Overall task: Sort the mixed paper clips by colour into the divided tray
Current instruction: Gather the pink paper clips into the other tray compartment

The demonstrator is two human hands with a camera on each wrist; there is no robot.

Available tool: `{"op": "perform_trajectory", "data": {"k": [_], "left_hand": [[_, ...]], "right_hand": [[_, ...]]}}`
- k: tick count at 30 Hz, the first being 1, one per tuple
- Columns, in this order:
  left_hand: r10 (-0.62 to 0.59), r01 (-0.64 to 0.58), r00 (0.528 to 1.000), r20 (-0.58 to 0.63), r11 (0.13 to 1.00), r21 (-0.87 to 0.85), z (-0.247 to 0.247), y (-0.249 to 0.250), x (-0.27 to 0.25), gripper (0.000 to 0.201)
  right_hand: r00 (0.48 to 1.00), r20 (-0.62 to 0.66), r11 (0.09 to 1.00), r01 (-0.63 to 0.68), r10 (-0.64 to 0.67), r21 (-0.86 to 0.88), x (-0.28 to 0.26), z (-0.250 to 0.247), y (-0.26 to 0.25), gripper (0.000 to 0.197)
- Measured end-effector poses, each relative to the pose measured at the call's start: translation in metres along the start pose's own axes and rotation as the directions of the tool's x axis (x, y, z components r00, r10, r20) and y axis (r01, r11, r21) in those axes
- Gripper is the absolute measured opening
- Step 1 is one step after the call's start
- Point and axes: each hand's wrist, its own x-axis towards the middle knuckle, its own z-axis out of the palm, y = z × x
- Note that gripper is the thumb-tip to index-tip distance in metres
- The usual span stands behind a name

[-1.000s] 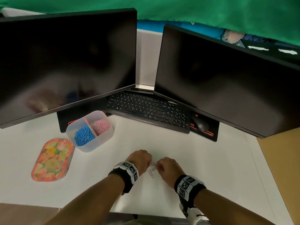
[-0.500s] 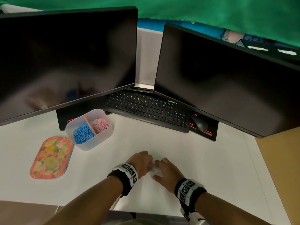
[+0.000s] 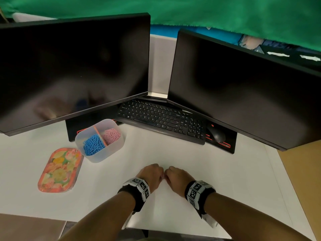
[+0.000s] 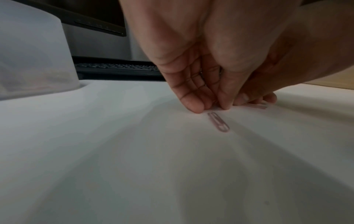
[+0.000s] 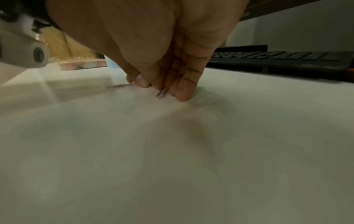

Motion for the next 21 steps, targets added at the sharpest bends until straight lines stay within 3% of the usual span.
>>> {"op": "perform_trajectory", "data": {"k": [5, 9, 15, 17, 21], "left_hand": [[-0.076, 0.068, 0.995, 0.072, 0.993, 0.101, -0.002, -0.001, 0.002, 0.024], [-0.126, 0.104, 0.985, 0.119, 0.979, 0.178, -0.006, 0.005, 0.003, 0.028], [-0.111, 0.09, 0.987, 0.116, 0.982, 0.167, -0.011, -0.001, -0.002, 0.03], [-0.12, 0.112, 0.987, 0.104, 0.99, 0.083, -0.02, -0.009, -0.006, 0.027], [-0.201, 0.189, 0.978, -0.052, 0.967, -0.17, -0.054, -0.032, -0.017, 0.02]], "right_hand": [[0.994, 0.068, 0.99, 0.09, -0.083, -0.113, 0.007, -0.007, 0.0, 0.021], [0.995, 0.072, 0.991, 0.08, -0.072, -0.112, 0.011, -0.014, 0.003, 0.019], [0.994, -0.03, 0.974, -0.092, 0.101, 0.208, 0.006, -0.036, 0.009, 0.019], [0.986, -0.091, 0.94, -0.104, 0.141, 0.326, 0.01, -0.048, 0.007, 0.016], [0.977, -0.129, 0.88, -0.089, 0.168, 0.467, 0.034, -0.071, -0.016, 0.025]]}}
